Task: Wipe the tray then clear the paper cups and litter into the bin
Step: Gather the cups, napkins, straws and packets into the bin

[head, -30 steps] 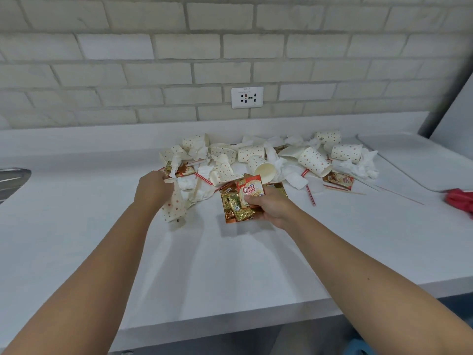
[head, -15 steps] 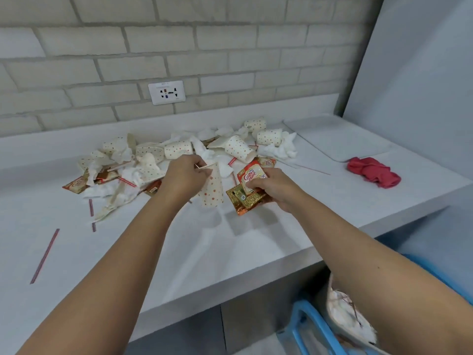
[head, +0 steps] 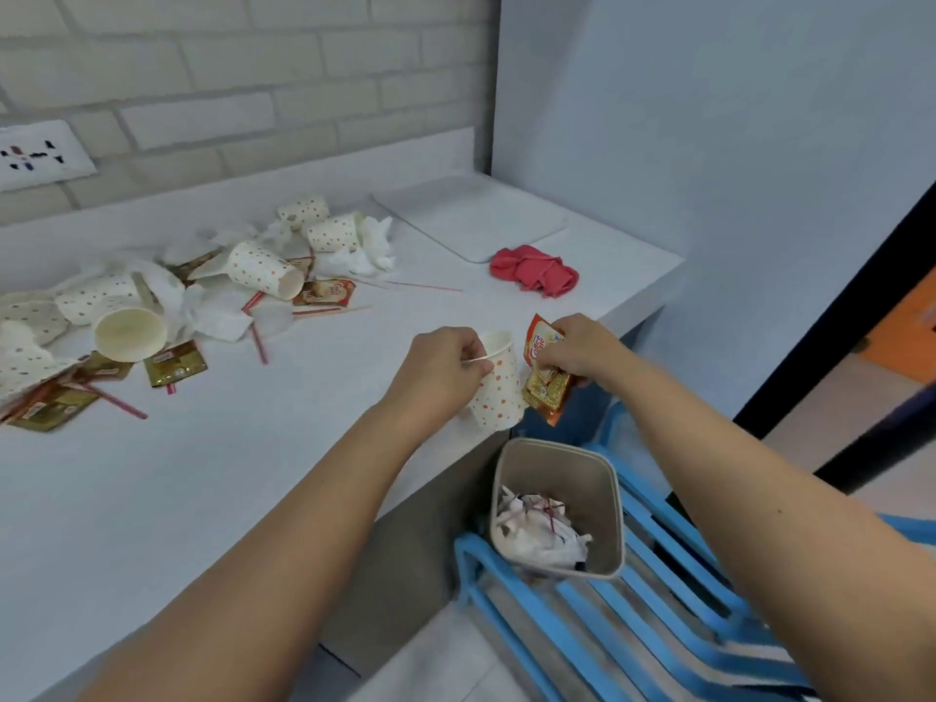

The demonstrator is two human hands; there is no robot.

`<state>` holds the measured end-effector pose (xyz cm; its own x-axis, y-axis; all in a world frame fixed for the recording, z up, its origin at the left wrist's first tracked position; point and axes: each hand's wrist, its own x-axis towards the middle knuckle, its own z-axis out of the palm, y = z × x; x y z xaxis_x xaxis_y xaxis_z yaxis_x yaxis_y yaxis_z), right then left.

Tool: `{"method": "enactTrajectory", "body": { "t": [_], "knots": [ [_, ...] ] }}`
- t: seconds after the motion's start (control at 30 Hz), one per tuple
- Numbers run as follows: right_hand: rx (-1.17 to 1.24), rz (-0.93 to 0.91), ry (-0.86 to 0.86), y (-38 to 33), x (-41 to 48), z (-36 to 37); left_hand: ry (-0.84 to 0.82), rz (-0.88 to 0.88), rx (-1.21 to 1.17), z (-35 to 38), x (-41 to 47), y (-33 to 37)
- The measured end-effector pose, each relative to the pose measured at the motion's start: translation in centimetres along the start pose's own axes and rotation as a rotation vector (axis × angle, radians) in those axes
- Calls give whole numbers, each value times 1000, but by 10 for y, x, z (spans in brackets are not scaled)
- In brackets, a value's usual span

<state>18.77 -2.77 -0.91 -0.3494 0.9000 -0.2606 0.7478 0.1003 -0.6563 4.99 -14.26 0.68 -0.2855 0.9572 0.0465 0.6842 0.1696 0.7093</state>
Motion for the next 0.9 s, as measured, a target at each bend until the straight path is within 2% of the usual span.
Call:
{"method": "enactTrajectory", "body": {
  "t": [0.17, 0.27, 0.33, 0.4, 0.47, 0.57, 0.9],
  "knots": [
    [-238, 83, 1, 75, 7, 11, -155, -6, 36, 60, 5, -6],
    [-282, 108, -2, 110, 8, 21, -233, 0, 108, 89, 6, -14],
    [-255, 47, 6, 121, 9, 24, -285, -4, 170, 105, 6, -20],
    [-191, -113, -52, 122, 8, 23, -318, -12, 186, 120, 7, -28],
    [-177, -274, -164, 120, 6, 25, -327, -14, 189, 130, 7, -35],
    [-233, -332, -248, 127, 6, 34, -332, -16, 171, 140, 9, -41],
    [-335, -252, -119, 161, 7, 68, -307, 7, 127, 150, 6, -54]
  ]
}}
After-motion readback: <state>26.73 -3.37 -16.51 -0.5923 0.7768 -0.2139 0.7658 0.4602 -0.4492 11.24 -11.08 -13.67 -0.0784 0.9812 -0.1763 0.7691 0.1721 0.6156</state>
